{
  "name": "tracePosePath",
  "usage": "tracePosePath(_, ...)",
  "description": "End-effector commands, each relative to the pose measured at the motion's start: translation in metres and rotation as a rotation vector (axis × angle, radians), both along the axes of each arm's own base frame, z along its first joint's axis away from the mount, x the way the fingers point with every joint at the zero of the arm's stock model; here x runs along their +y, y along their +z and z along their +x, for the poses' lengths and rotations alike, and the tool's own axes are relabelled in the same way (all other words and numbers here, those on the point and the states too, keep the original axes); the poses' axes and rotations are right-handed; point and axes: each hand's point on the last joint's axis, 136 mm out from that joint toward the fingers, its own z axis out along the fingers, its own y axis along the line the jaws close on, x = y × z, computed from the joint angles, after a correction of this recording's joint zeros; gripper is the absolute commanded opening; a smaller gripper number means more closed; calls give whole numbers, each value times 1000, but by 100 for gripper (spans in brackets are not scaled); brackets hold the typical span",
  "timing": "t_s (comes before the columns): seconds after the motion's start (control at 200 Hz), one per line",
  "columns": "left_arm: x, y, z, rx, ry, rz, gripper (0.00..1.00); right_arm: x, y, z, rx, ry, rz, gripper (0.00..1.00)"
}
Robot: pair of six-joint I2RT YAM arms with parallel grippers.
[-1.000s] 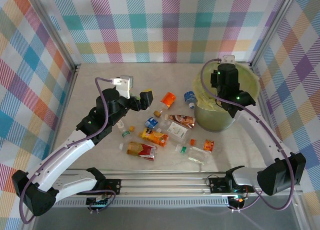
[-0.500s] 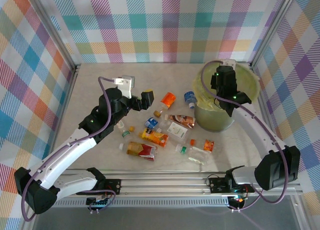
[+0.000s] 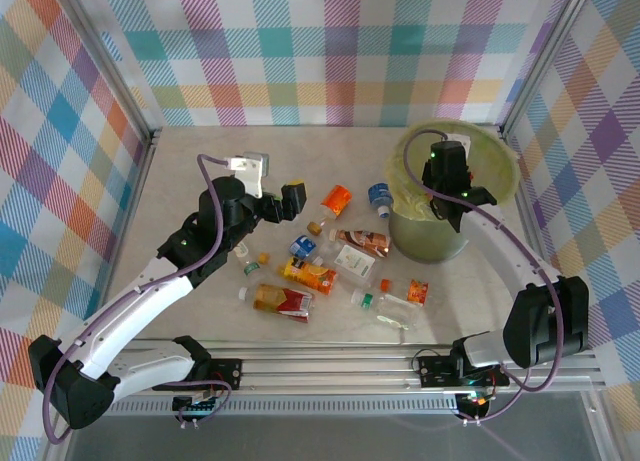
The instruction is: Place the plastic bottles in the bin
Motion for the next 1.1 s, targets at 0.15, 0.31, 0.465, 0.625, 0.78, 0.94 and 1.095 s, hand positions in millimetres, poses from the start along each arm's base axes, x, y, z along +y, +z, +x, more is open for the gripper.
tracePosePath(0.15, 8, -11, -1, 28, 47, 28, 100, -6, -10, 0, 20, -21, 42, 53)
tracePosePath(0.31, 15, -14, 0, 38, 83, 38, 100, -6, 9, -2, -4, -17, 52, 65)
tracePosePath(0.465, 22, -17, 0, 55, 125, 41, 100, -5, 29, -7, 5, -7, 59, 93)
tracePosePath(0.625, 35, -21, 2, 87, 207, 38, 100, 1, 53, -15, 7, 34, 82, 100)
tracePosePath(0.78, 61, -40, -1, 182, 338, 56, 100, 11, 77, -26, 2, 93, 129, 100)
tracePosePath(0.94, 85, -59, -3, 274, 442, 0, 100, 21, 94, -39, 12, 141, 180, 100)
tracePosePath(1.095, 107, -85, -5, 384, 528, -50, 100, 37, 105, -53, 38, 193, 201, 100)
